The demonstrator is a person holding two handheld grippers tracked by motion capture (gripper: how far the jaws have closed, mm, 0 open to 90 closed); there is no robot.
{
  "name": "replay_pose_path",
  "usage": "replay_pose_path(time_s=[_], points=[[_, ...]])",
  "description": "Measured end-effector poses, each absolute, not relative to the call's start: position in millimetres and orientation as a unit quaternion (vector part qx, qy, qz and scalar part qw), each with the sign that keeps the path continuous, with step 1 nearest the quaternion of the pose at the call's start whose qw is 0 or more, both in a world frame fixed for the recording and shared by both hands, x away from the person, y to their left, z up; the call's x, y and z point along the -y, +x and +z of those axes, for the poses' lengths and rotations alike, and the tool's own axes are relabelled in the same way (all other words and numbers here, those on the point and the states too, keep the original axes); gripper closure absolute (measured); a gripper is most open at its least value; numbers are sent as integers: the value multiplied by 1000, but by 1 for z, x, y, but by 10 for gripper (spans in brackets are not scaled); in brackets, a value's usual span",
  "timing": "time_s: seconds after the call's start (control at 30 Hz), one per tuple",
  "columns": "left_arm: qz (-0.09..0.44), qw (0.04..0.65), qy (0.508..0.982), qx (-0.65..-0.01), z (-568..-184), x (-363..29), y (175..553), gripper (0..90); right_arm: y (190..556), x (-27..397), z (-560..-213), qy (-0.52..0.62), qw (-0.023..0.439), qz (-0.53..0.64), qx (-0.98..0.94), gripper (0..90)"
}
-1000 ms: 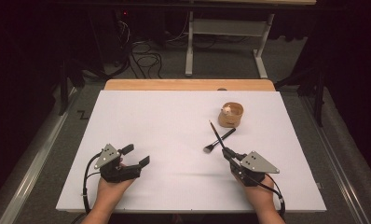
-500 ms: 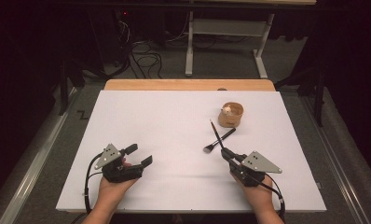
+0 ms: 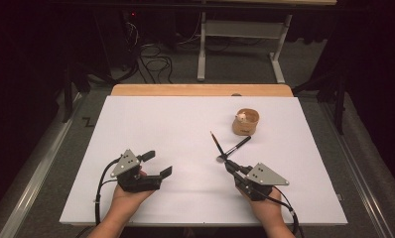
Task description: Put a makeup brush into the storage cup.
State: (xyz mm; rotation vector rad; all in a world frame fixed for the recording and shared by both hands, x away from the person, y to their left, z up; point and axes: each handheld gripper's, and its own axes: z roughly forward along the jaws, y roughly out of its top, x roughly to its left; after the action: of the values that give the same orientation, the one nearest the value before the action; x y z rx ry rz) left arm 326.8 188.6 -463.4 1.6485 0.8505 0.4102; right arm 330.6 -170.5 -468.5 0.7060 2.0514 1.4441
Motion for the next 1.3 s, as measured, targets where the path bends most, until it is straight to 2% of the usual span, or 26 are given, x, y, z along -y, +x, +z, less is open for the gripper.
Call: replay_pose_path(time_s=[0.43,0.9,1.3], points=[[161,595,711,-337,-451,-154,333,148,327,154,-471,242,254,536,-768,860],[147,601,716,-323,-444,-129,340,89,324,144,-473,232,247,535,-774,860],[137,611,712,-318,-439,-116,345,168,322,141,-472,224,243,541,-773,860]])
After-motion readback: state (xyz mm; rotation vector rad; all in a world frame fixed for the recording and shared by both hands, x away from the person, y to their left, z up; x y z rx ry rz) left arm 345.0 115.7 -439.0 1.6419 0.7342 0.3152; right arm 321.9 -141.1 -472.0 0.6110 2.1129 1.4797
